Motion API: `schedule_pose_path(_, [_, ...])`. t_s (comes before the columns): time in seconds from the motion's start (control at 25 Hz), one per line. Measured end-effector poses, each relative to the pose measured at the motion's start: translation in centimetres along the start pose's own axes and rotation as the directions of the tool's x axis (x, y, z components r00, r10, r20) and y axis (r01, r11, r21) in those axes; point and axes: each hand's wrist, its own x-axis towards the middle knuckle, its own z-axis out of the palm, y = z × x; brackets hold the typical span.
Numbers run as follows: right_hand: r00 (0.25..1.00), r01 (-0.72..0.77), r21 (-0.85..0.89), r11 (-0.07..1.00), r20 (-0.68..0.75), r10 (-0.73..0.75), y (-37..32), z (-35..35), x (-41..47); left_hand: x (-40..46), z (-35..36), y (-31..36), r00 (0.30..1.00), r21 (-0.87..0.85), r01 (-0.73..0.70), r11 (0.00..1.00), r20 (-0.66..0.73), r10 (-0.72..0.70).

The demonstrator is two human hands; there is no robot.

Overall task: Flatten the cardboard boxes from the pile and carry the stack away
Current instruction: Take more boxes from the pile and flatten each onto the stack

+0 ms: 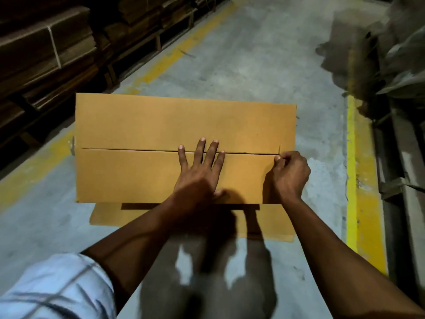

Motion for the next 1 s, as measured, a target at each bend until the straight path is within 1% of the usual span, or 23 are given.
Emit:
schedule_pose_path(0.04, [0.999,-0.034,0.017,0.999,-0.021,0.034,0.0,-0.3,0.4,0.2,-0.1,0.2,1.000,0.000,0.013,1.000,0.004,-0.013])
schedule_pose_path(0.12, [0.983,-0.172,0.126,0.977,-0.046,0.179,0.2,-1.1,1.4,0.4,-0.1,0.4,1.000,0.016,0.011,1.000,-0.013,-0.010])
schedule_pose_path(0.28, [0.914,-0.383,0.348,0.856,0.010,0.405,1.9,-0.5,3.1,0.2,0.3,-0.1,0.999,0.038,0.007,0.999,-0.043,-0.006])
schedule_pose_path(0.36, [0.860,-0.477,0.474,0.740,0.079,0.504,2.9,-0.3,3.6,0.1,0.5,0.0,0.999,0.053,0.007,0.999,-0.041,-0.004])
schedule_pose_path(0.44, [0.790,-0.574,0.585,0.573,0.213,0.575,3.5,-0.8,3.9,0.0,0.5,0.0,0.999,0.048,0.010,0.999,-0.043,-0.008])
schedule_pose_path(0.48, [0.755,-0.615,0.612,0.497,0.276,0.595,3.7,-1.2,4.0,-0.1,0.5,0.1,0.999,0.042,0.015,0.999,-0.046,-0.014])
schedule_pose_path(0.56, [0.700,-0.682,0.599,0.419,0.370,0.611,4.4,-1.9,4.3,-0.3,0.5,0.3,0.999,0.051,0.019,0.999,-0.049,-0.017])
schedule_pose_path(0.68, [0.631,-0.767,0.501,0.401,0.475,0.614,5.6,-1.3,4.8,-0.7,0.5,0.5,0.998,0.084,0.027,0.996,-0.051,-0.023])
schedule_pose_path(0.8, [0.593,-0.805,0.382,0.455,0.563,0.576,6.1,0.3,5.1,-0.8,1.0,0.5,0.998,0.087,0.028,0.996,-0.064,-0.022])
schedule_pose_path(0.88, [0.565,-0.820,0.332,0.467,0.601,0.565,6.3,1.3,5.4,-0.9,1.4,0.5,0.996,0.077,0.027,0.997,-0.083,-0.021])
schedule_pose_path(0.92, [0.560,-0.820,0.323,0.472,0.620,0.549,6.3,1.5,5.4,-1.0,1.7,0.4,0.996,0.072,0.026,0.997,-0.092,-0.020])
schedule_pose_path(1.0, [0.573,-0.806,0.323,0.496,0.638,0.514,6.5,1.6,5.4,-1.0,2.1,0.2,0.993,0.067,0.014,0.998,-0.115,-0.006])
